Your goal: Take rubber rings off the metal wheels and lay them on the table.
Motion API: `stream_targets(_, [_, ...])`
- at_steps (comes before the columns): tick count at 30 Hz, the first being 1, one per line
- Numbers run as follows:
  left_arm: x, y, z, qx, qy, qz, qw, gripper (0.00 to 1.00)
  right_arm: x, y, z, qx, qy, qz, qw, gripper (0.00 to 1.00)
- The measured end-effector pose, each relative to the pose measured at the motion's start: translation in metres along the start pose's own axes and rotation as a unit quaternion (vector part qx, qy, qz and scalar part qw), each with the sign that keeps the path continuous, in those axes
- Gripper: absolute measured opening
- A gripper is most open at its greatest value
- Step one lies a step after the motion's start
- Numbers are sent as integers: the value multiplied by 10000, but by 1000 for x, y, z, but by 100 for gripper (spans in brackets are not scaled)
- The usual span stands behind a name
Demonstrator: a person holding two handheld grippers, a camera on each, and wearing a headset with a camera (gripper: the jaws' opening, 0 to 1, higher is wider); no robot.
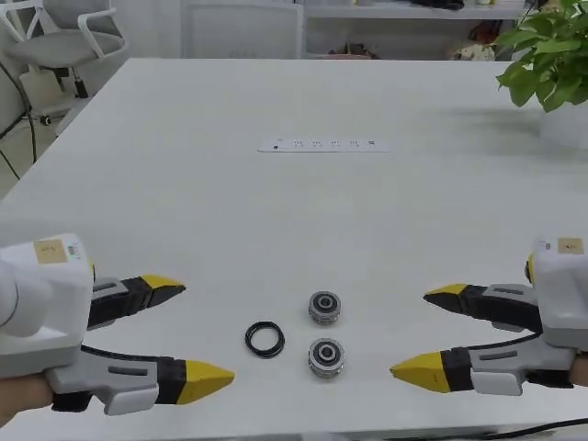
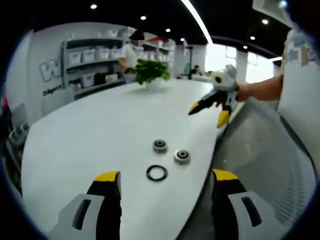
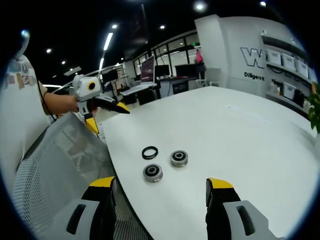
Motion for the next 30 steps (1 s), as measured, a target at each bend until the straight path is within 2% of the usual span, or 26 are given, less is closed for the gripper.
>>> stream_targets(8, [0, 4, 4, 13, -69, 52, 10000, 74, -3, -1, 4, 53, 20, 50, 10000, 73])
stream_targets(15, [0, 9, 2, 122, -107, 81, 9998, 74, -6, 0, 4, -11, 6, 60, 10000, 73])
stream_targets(30, [-4, 12, 0, 143, -72, 39, 9999, 74, -10, -3, 3, -32, 70, 59, 10000, 73])
Point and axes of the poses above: the centre of the closed fingertips' face, and the gripper's own axes: x roughly forward along the fingers, y roughly to its right, z roughly out of its underside, the point moved 4 cm from there along -x, roughly backward along the fingers, and after that the axes turned 7 degrees about -x, right-handed, at the moved point
